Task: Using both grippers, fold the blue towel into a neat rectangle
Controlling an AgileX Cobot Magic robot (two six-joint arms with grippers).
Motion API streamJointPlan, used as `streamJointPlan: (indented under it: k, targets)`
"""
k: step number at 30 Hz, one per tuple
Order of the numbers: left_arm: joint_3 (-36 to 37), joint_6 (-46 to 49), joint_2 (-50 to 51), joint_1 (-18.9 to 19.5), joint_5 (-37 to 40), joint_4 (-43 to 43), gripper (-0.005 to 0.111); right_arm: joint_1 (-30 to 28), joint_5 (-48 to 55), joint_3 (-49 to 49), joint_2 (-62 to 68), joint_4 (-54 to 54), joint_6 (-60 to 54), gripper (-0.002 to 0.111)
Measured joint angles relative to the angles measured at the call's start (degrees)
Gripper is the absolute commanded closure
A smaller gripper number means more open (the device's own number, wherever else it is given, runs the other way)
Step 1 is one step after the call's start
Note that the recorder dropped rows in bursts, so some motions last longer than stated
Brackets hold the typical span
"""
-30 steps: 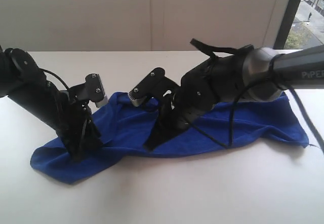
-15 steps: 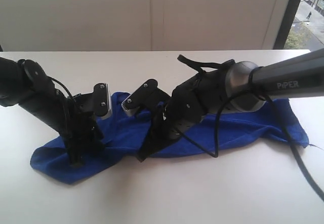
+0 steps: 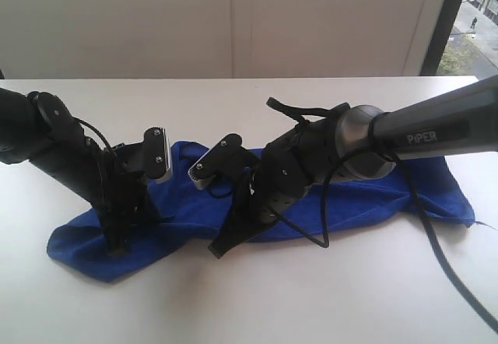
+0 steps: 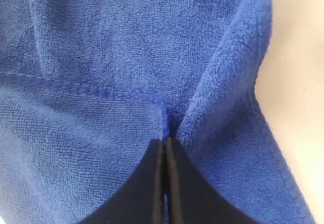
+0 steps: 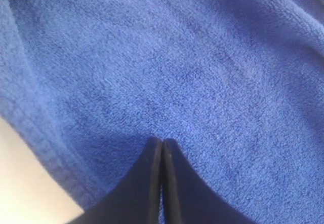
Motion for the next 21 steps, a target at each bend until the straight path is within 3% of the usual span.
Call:
streamJointPlan:
  k: [11, 21]
  targets:
    - [0.00, 0.10, -3.65, 0.00, -3.27, 0.00, 0.107, 0.00, 1.10, -0.10, 0.00, 0.00, -0.57, 0.108]
    - [0.00, -0.13, -4.00, 0.00, -20.86, 0.00, 0.107, 0.00, 1.20, -0.10, 0.00, 0.00, -0.57, 0.108]
